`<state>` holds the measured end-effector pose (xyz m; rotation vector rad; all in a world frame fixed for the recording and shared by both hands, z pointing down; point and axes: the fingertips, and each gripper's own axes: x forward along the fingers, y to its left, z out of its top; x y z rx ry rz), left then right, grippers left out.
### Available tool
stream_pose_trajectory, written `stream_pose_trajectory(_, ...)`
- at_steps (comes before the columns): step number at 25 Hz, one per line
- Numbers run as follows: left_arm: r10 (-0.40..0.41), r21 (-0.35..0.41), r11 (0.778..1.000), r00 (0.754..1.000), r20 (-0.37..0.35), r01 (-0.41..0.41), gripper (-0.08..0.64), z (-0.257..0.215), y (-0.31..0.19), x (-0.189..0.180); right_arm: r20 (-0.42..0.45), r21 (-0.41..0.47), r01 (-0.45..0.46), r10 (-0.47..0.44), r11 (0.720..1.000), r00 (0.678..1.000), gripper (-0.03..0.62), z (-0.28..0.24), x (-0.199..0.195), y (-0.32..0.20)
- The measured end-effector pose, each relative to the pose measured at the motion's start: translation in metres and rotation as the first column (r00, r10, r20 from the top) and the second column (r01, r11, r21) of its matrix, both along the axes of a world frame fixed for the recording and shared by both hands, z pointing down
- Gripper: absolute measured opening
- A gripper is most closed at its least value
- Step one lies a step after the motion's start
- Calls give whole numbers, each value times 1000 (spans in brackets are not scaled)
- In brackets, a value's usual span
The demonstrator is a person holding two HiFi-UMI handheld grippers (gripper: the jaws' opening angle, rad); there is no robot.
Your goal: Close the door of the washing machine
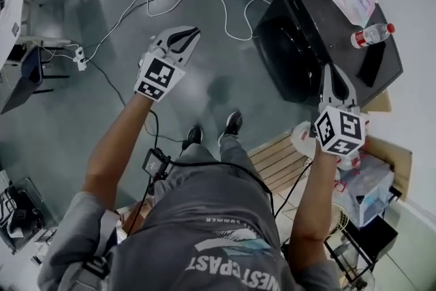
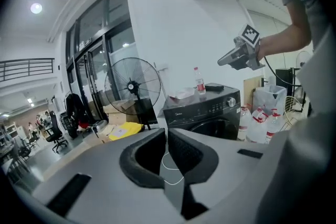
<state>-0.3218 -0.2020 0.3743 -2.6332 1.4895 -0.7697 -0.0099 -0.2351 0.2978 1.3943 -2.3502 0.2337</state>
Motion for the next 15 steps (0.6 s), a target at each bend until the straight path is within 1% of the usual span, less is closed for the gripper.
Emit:
stream_pose_trajectory(3, -13, 33, 999, 1000, -19, 13, 31, -28, 26, -20, 12, 44, 30, -31, 999, 999, 28, -31, -10, 31)
stream_pose_trajectory(6, -25, 65, 998, 999, -45, 27, 31, -59, 55, -36, 34, 63, 40, -42, 997, 999, 28, -53, -18, 64)
stream_pose_trajectory(9, -35, 92, 995, 997, -74, 42, 31, -89, 79, -46, 15, 90, 31, -32, 995, 999, 28, -74, -19, 92)
stream_pose_trajectory(11, -36, 123, 991, 997, -73, 45, 30, -107, 92, -50, -3, 121, 27, -27, 992, 1000, 28, -90, -16, 108)
stream_pose_trajectory(15, -50, 174, 983, 996, -79, 63, 31, -135, 113, -60, 6, 184, 16, -17, 983, 1000, 28, -123, -9, 137)
